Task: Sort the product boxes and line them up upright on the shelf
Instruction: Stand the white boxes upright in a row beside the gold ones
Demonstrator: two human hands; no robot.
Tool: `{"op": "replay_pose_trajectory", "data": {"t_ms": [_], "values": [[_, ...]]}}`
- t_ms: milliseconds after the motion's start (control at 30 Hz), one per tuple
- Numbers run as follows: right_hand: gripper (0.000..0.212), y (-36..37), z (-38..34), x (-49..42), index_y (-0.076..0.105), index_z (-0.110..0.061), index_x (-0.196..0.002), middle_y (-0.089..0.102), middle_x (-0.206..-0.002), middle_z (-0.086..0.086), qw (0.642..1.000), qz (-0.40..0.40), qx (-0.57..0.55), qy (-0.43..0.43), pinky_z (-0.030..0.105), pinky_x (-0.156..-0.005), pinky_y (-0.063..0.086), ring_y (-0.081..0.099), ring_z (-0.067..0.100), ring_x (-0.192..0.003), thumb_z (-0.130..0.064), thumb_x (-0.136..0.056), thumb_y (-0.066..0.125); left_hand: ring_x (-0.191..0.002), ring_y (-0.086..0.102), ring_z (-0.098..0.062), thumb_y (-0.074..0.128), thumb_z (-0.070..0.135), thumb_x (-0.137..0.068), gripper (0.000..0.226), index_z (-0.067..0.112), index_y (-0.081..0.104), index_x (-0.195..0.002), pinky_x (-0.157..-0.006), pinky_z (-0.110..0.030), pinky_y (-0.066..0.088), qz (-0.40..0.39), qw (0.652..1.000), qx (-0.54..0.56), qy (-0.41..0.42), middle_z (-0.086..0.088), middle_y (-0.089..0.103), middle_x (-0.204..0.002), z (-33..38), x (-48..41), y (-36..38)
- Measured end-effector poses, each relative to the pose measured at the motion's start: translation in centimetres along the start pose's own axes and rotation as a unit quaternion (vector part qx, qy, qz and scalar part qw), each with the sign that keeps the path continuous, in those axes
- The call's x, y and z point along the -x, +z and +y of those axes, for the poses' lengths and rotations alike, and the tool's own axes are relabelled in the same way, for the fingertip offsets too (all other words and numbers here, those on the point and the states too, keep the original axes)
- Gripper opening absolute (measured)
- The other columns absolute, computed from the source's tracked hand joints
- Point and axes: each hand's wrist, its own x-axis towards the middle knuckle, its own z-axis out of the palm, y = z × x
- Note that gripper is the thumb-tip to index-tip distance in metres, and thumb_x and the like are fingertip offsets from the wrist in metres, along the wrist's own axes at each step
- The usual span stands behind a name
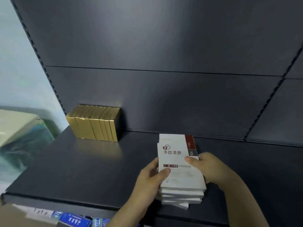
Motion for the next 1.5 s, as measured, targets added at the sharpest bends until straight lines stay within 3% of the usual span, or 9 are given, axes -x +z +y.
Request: {"op": "replay_pose_trajectory", "data": {"t_ms": [133,267,600,833,933,1033,1300,1400,1500], "values": [[0.037,-0.9,-0.5,-0.4,0.068,-0.002,-0.092,0.077,-0.09,0.011,0.999,-0.021,0.027,0.021,0.046,-0.079,0.06,0.073,0.031,-0.086,-0.038,-0.093,0.059,-0.102,0.07,-0.01,0.055,0.012,-0.095,0.03,0.025,0.063,-0.121,-0.083,-0.024,0.055,0.012,1.0,0.012,-0.003,0.008,0.074,-0.111,0.3,-0.8,-0.5],[0.055,-1.2,-0.7,-1.1,0.065,0.01,-0.099,0.072,-0.096,0.025,0.998,-0.007,0.051,0.038,0.05,-0.079,0.056,0.069,0.041,-0.089,-0.044,-0.092,0.059,-0.103,0.07,-0.015,0.052,0.015,-0.097,0.027,0.026,0.067,-0.116,-0.093,-0.035,0.053,0.002,1.0,0.012,0.008,0.004,0.074,-0.111,0.5,-2.1,-1.0],[0.04,-1.9,-1.1,-2.6,0.065,-0.009,-0.1,0.072,-0.094,0.007,0.995,-0.005,0.067,0.07,0.037,-0.081,0.058,0.071,0.024,-0.086,-0.046,-0.095,0.052,-0.102,0.07,-0.015,0.054,0.013,-0.096,0.036,0.035,0.059,-0.123,-0.088,-0.032,0.055,-0.077,0.996,0.039,-0.032,0.003,0.074,-0.113,1.2,-5.8,-4.0],[0.049,-2.2,0.5,-3.6,0.034,-0.031,-0.116,0.058,-0.116,-0.003,0.978,-0.146,0.099,0.112,0.041,-0.089,0.056,0.062,0.019,-0.104,-0.044,-0.084,0.069,-0.102,0.068,-0.038,0.067,-0.001,-0.082,0.058,0.024,0.047,-0.131,-0.08,-0.046,0.058,-0.066,0.957,0.262,-0.11,-0.023,0.071,-0.111,0.1,-8.2,-8.6],[0.054,-2.1,0.6,-4.0,0.032,-0.03,-0.116,0.057,-0.117,0.002,0.977,-0.14,0.124,0.101,0.045,-0.09,0.056,0.061,0.021,-0.106,-0.045,-0.081,0.07,-0.099,0.07,-0.036,0.06,-0.007,-0.079,0.048,0.004,0.055,-0.125,-0.074,-0.045,0.061,-0.022,0.944,0.318,-0.083,-0.025,0.068,-0.116,-0.2,-9.2,-9.5],[0.048,-2.2,0.4,-4.4,0.035,-0.026,-0.115,0.057,-0.115,-0.002,0.979,-0.133,0.122,0.093,0.043,-0.092,0.055,0.061,0.018,-0.105,-0.043,-0.084,0.068,-0.096,0.072,-0.03,0.053,-0.011,-0.084,0.036,0.008,0.06,-0.115,-0.071,-0.041,0.062,0.066,0.939,0.334,-0.039,-0.019,0.071,-0.114,-0.1,-10.8,-9.6],[0.044,-2.0,-0.1,-4.8,0.036,-0.028,-0.117,0.061,-0.114,-0.011,0.986,-0.116,0.087,0.084,0.04,-0.093,0.053,0.062,0.012,-0.104,-0.044,-0.087,0.065,-0.118,0.058,-0.018,0.069,0.001,-0.082,0.057,0.035,0.049,-0.124,-0.089,-0.045,0.056,0.134,0.982,0.061,0.12,0.006,0.059,-0.121,0.5,-13.7,-9.2],[0.045,-1.8,-0.1,-4.9,0.035,-0.027,-0.118,0.061,-0.115,-0.011,0.987,-0.109,0.086,0.084,0.04,-0.093,0.054,0.062,0.013,-0.105,-0.045,-0.088,0.063,-0.12,0.05,-0.012,0.073,0.005,-0.08,0.067,0.032,0.037,-0.13,-0.093,-0.036,0.054,0.19,0.965,-0.088,0.16,0.009,0.05,-0.126,-1.1,-14.5,-8.2],[0.046,-1.6,-0.3,-4.9,0.034,-0.025,-0.121,0.06,-0.117,-0.01,0.987,-0.105,0.091,0.081,0.038,-0.091,0.055,0.062,0.013,-0.105,-0.045,-0.09,0.061,-0.117,0.043,0.002,0.072,-0.003,-0.078,0.071,0.032,0.03,-0.123,-0.1,-0.027,0.045,0.238,0.951,-0.106,0.168,0.003,0.038,-0.126,-3.3,-15.4,-6.2]]}}
